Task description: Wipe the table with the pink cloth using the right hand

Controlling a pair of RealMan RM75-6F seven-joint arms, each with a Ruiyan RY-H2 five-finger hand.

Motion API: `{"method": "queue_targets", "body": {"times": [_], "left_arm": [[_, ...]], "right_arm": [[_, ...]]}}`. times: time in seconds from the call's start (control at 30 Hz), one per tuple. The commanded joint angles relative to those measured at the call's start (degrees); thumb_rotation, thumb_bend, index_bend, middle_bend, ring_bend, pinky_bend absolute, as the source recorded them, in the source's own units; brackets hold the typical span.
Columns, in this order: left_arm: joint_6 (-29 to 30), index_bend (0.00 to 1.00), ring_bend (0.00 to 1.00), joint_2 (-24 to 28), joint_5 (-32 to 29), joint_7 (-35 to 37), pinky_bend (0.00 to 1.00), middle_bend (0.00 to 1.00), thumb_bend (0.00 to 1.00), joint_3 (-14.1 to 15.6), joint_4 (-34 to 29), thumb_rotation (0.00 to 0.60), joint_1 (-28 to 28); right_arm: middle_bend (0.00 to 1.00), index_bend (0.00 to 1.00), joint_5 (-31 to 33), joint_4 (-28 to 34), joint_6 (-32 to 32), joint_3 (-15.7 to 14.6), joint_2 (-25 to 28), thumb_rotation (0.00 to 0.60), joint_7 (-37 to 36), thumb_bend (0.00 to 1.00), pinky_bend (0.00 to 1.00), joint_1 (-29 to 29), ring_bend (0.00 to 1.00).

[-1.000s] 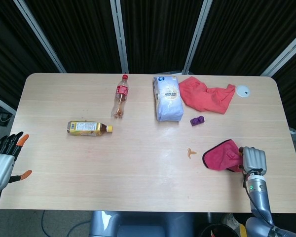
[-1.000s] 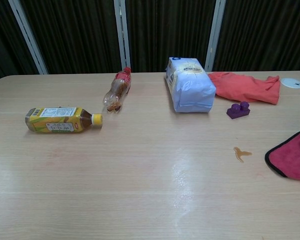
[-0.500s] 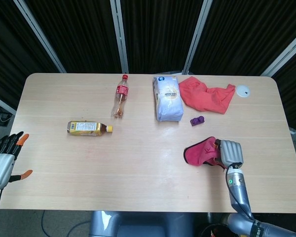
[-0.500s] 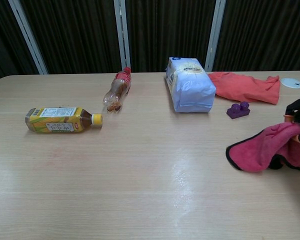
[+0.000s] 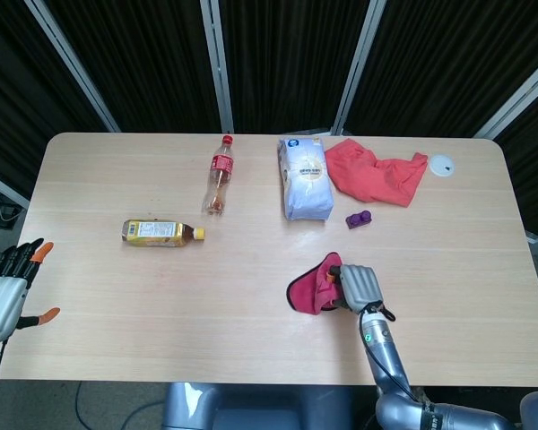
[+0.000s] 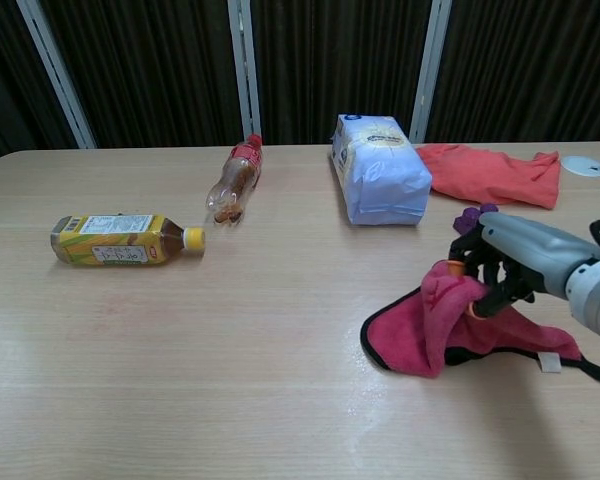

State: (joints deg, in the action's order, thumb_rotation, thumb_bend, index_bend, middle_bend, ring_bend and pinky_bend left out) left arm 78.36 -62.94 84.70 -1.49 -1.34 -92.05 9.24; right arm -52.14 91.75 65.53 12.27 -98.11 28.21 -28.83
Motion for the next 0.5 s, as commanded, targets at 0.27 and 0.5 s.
{"method": "queue_targets", "body": {"times": [0.27, 0.5], "left_arm": [[-0.3, 0.05, 0.0, 0.1, -0.6, 0.3, 0.0, 0.0, 0.01, -0.1, -0.3, 0.6, 0.0], [-0.8, 0.06, 0.0, 0.3, -1.0, 0.4, 0.0, 0.0, 0.01, -0.1, -0.8, 0.6, 0.1]], "right_arm": [[0.67, 0.78, 0.9, -3.8, 1.3, -1.3, -1.7, 0.6, 0.8, 0.49, 0.78, 0.0, 0.61], [0.67, 0.78, 3.9, -10.2, 1.4, -0.1, 0.4, 0.6, -0.4, 0.49, 0.78, 1.4, 0.61]]}}
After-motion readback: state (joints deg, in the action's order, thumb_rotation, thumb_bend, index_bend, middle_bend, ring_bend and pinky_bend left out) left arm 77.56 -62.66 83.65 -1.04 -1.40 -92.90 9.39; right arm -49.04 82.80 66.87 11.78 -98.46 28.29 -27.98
